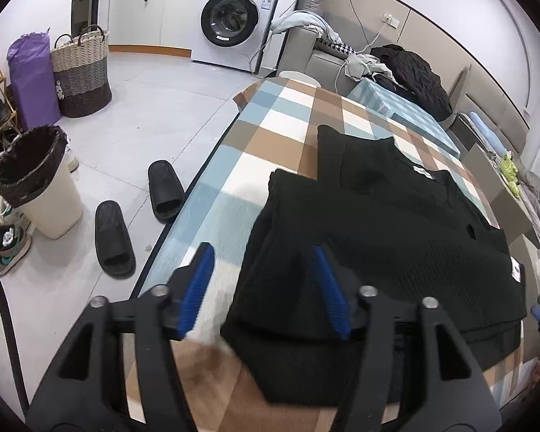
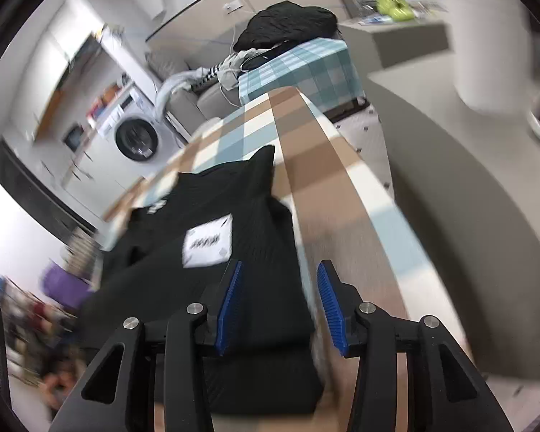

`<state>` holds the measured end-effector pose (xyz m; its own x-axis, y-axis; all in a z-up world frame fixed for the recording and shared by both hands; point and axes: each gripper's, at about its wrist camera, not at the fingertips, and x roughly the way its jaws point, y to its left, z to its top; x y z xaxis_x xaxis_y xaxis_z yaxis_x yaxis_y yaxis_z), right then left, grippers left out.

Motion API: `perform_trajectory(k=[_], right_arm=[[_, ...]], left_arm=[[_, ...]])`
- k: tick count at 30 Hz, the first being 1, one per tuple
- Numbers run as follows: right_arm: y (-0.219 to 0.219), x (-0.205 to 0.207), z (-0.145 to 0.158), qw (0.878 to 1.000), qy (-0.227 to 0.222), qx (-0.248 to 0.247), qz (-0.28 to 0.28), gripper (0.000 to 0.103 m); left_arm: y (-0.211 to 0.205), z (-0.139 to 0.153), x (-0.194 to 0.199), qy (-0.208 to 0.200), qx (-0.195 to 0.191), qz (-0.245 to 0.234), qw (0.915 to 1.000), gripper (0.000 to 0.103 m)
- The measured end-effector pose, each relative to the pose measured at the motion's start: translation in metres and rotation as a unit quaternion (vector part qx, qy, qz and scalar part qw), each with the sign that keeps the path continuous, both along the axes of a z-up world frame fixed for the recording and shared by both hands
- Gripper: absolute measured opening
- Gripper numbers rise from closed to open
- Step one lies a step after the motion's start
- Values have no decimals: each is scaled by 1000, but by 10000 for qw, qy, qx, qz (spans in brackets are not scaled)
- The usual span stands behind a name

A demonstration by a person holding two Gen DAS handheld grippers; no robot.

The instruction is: Fold small clothes

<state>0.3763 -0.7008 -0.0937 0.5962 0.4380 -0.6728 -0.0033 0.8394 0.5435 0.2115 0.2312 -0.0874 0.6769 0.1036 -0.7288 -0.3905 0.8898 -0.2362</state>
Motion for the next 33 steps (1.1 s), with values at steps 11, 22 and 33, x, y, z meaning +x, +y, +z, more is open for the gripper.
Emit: perform_trajectory(k=[11,22,33], right_arm=[[22,-15,-42,9899,454,1326,223,57],[36,9,-9,9900,-425,1331,214,56],[36,3,-21,9897,-186,1389,279,57]], left_arm=[[-35,0,-32,-10,-734,-470,9962,69],[-53,-14,-39,265,-985,-764,9918,69],[-28,-25,-10,67,-1226,-85,9924,69]])
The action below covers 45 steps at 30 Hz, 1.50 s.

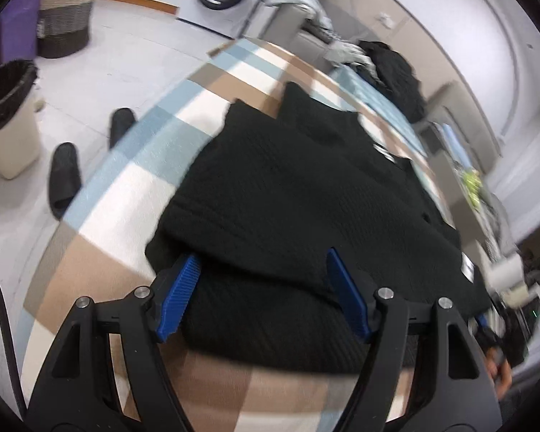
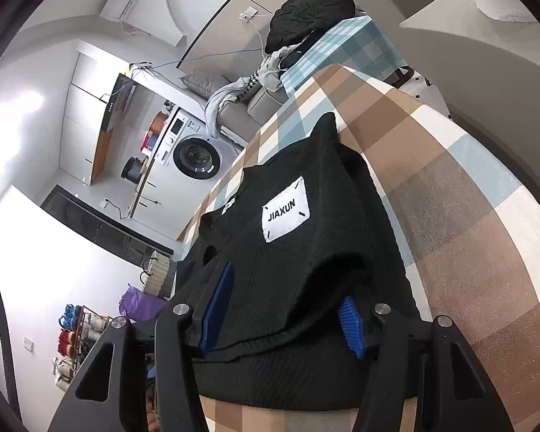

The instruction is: Fold small clothes

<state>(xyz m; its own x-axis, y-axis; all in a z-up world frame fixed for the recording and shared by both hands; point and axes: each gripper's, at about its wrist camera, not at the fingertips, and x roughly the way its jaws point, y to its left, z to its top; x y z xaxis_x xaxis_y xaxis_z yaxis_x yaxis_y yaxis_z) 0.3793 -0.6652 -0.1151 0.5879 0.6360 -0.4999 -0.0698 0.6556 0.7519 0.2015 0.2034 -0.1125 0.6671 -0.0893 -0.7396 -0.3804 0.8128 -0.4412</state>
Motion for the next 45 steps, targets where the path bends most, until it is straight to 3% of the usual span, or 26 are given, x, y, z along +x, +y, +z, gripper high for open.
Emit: perform_trajectory(k=[5,8,12,13,15,16,17,18,23,26,29,31,32,33,34,36,45], right_arm=[[4,-1,0,9999,-3,-111,18,57],[3,-1,2,9999,-43,-142,39,57],[-3,2,3,9999,-72,-93,-95,56],[-5,3,1,9998,-59,-49,-159,55],[-6,6,0,9997,-27,-122,-228,28],[-6,8,-1,9995,11,-169,-276,23],[-7,11,-1,9993,38,-186,-310,12],[-8,14,0,9993,27,-163,-339,8],[-5,44,26,9993,-179,-152,-277,5],[2,74,45,9989,-301,-233,-284,5],[10,114,57,9981,-298,-373,-381,5],[15,145,56,9977,-181,-456,-463,13],[16,161,52,9978,-77,-447,-482,28],[13,170,49,9978,-50,-363,-558,43],[11,176,47,9973,-50,-329,-648,46],[7,181,48,9959,-34,-508,-746,46],[0,167,33,9887,61,-1415,-485,47]], left_arm=[[-1,1,21,-186,179,293,9992,65],[-2,7,26,-440,212,231,9985,48],[5,8,36,-440,150,265,9986,9],[7,8,36,-456,128,275,9985,7],[8,10,38,-516,159,303,9981,5],[8,12,37,-553,165,301,9979,5],[7,15,38,-599,193,289,9976,5],[6,18,39,-632,209,278,9974,4],[9,41,61,-805,246,135,9964,4],[14,61,91,-938,454,52,9945,5],[22,75,132,-1007,416,6,9940,5],[26,80,154,-941,432,27,9946,20],[27,80,168,-828,426,-56,9956,26],[29,79,178,-766,419,-95,9961,39],[30,80,182,-761,439,-57,9961,49],[34,80,188,-747,631,85,9952,60],[49,57,180,-406,977,46,9944,63]])
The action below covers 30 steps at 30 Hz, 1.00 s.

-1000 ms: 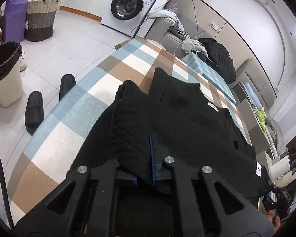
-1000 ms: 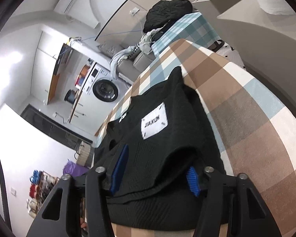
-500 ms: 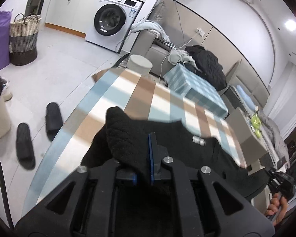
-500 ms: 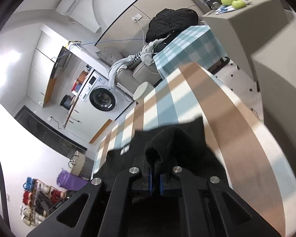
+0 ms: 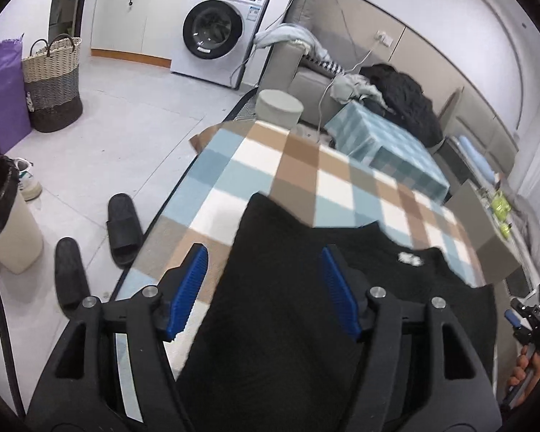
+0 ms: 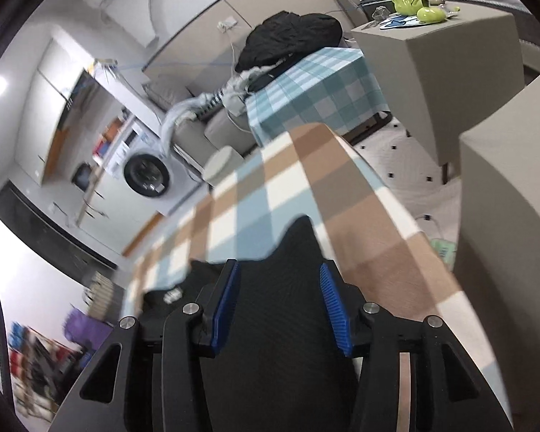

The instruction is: Fold small clothes

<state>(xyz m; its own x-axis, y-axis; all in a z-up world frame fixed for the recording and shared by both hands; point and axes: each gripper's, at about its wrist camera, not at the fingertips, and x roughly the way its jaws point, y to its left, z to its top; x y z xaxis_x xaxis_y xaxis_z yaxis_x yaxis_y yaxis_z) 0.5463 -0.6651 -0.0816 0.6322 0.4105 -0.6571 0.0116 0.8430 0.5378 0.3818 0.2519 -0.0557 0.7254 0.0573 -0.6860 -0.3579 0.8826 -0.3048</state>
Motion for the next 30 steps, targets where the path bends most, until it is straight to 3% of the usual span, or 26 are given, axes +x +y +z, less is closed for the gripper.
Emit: perform_trajectory(k=[8,10,12,15,17,19,25,26,27,28,30], right_arm=[[19,8,-22,9969,95,-659,411,47],[27,11,-25,9954,20,-846,455,37],[36,13,-23,9915,-106,-1179,540,11],[38,3,-3,9894,-780,-842,895,5],[39,-3,14,9846,-1174,-1016,802,5],[35,2,20,9858,-1222,-994,580,5],[32,31,-14,9923,-128,-1184,336,10],[29,27,-17,9937,-55,-1043,401,16],[26,19,-20,9949,-29,-905,450,30],[25,12,-20,9951,-18,-855,494,37],[20,-8,-20,9952,-3,-776,591,42]], left_arm=[[-7,-30,0,433,257,-165,9986,63],[-9,-34,0,523,309,-179,9980,63],[-9,-37,-1,532,310,-198,9979,63],[-9,-36,-7,477,363,-194,9980,63],[-9,-34,-12,459,477,-182,9976,63],[-10,-33,-15,480,574,-211,9970,63],[-9,-38,-31,648,510,-250,9963,63],[-9,-39,-37,672,530,-247,9960,63],[-9,-40,-43,712,541,-257,9957,63],[-10,-41,-49,748,519,-279,9955,63],[-12,-44,-60,854,451,-331,9948,63]])
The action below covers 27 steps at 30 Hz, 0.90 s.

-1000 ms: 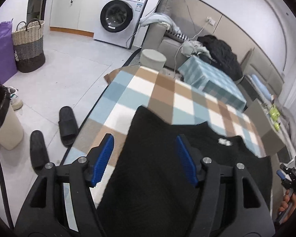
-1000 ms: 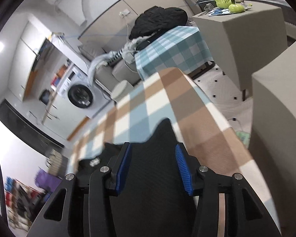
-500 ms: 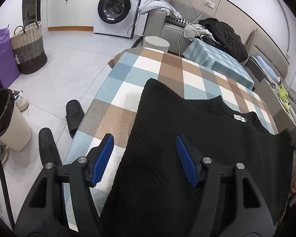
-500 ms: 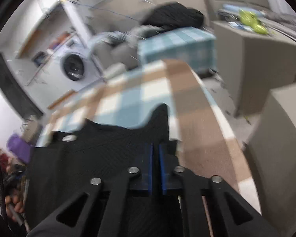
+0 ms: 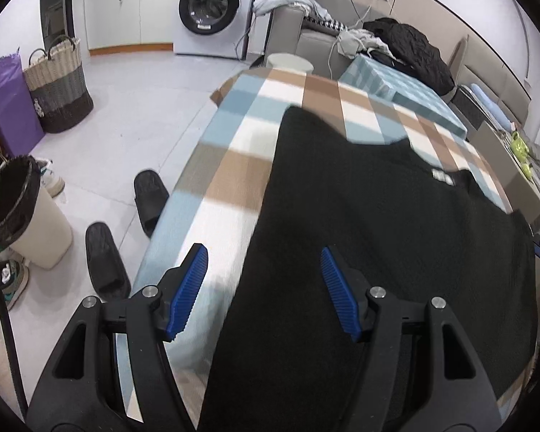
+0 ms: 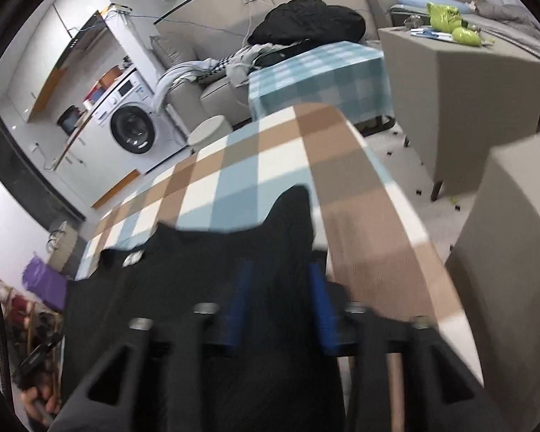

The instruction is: Fold small clothes

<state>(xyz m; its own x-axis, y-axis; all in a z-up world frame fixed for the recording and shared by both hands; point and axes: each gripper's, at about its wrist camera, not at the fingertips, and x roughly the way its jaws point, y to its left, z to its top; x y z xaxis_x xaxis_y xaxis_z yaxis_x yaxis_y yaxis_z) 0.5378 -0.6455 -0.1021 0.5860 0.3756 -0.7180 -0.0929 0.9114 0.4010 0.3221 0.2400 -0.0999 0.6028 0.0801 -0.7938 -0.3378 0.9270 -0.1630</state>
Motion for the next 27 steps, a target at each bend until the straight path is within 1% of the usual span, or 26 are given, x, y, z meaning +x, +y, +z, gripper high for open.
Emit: perform_trajectory(k=[3,5,6,7,8,9,10,11,13,15,17,21,23,25,27], right_arm=[[-5,-31,-4,9994,271,124,181,43],[-7,-48,-6,9989,392,134,220,43],[-9,-62,-8,9986,457,111,240,44],[-10,-71,-9,9985,481,102,256,44],[-12,-79,-11,9983,506,103,267,44],[-13,-91,-14,9980,550,98,283,44],[-14,-98,-15,9980,565,84,278,44],[-15,-104,-15,9979,580,60,290,44],[-16,-121,-15,9979,553,11,345,44],[-22,-136,-15,9980,546,4,307,45],[-26,-149,-17,9980,562,33,273,45],[-32,-167,-21,9977,630,56,259,47],[-34,-170,-20,9976,623,75,298,47],[-35,-176,-17,9978,548,102,356,47],[-33,-178,-15,9977,528,99,417,52]], left_arm=[[-6,-6,-15,140,-57,-139,9998,63],[-12,-10,-23,199,-25,-234,9995,63],[-14,-12,-25,231,-9,-263,9994,61],[-15,-14,-27,234,-2,-280,9993,51],[-17,-15,-29,206,-15,-310,9993,44],[-18,-15,-31,168,-5,-332,9993,27],[-19,-15,-32,153,56,-320,9994,5],[-19,-14,-35,114,154,-297,9994,0],[-16,-5,-47,-167,233,-159,9995,1],[-11,0,-58,-254,162,-101,9995,1],[-9,0,-64,-255,86,-92,9996,1],[-8,3,-67,-275,85,-68,9996,1],[-4,3,-68,-264,-48,-21,9996,1],[-3,2,-68,-265,-100,-8,9996,1],[-5,3,-70,-235,-38,17,9997,2]])
